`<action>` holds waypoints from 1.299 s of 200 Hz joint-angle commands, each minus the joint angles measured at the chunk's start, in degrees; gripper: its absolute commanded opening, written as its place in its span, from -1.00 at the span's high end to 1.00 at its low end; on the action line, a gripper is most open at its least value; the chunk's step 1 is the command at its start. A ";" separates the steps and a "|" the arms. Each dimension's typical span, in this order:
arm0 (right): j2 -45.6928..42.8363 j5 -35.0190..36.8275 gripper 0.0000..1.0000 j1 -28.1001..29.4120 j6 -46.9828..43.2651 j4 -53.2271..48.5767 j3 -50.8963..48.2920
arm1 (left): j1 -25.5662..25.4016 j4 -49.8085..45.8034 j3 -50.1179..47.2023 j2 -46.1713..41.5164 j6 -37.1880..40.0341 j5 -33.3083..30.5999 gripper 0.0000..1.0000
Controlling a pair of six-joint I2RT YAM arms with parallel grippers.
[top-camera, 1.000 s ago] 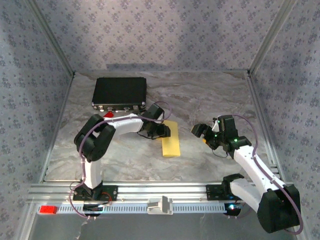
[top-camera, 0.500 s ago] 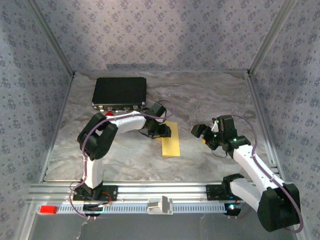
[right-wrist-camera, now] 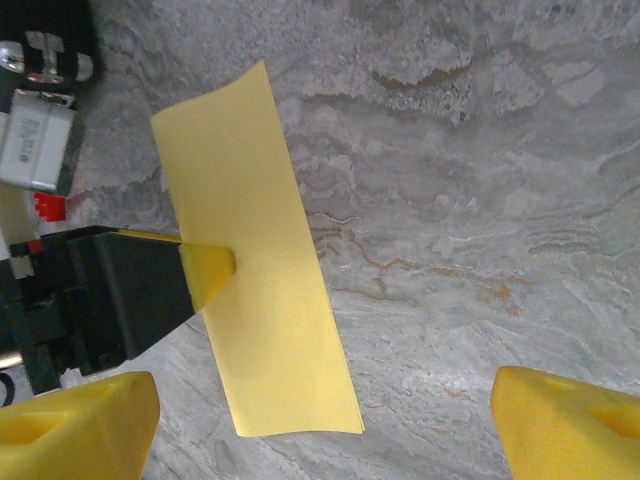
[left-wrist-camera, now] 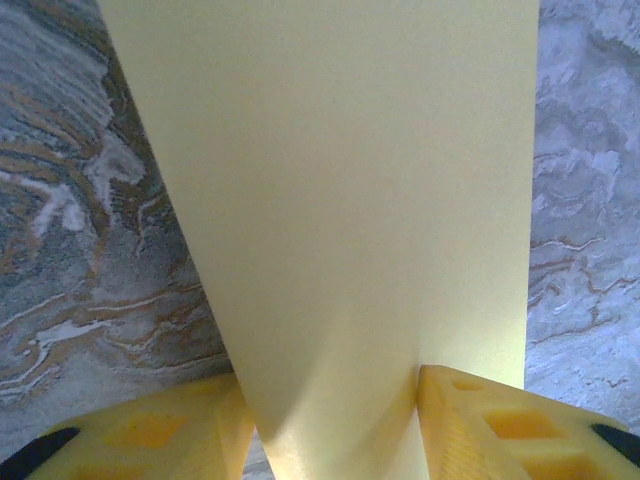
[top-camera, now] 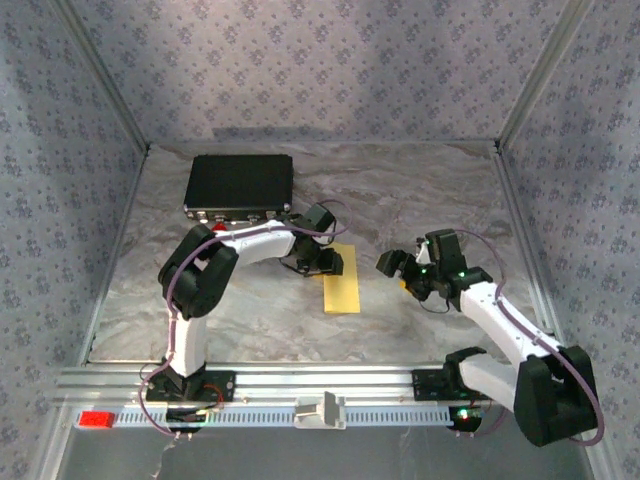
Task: Fold a paper plane with a square sheet of paper (pick it up from the middle)
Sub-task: Hold the square sheet of paper at the center of the table.
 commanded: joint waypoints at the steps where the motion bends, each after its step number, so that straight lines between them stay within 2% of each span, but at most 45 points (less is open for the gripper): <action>1: 1.09 -0.94 -0.76 0.84 -0.94 0.98 -0.13 | -0.39 -2.80 -0.46 3.93 1.22 -3.72 0.03; 260: 4.16 0.10 -0.77 2.92 -1.89 -0.43 1.30 | -0.48 -2.40 -0.17 6.46 -1.18 -6.25 0.00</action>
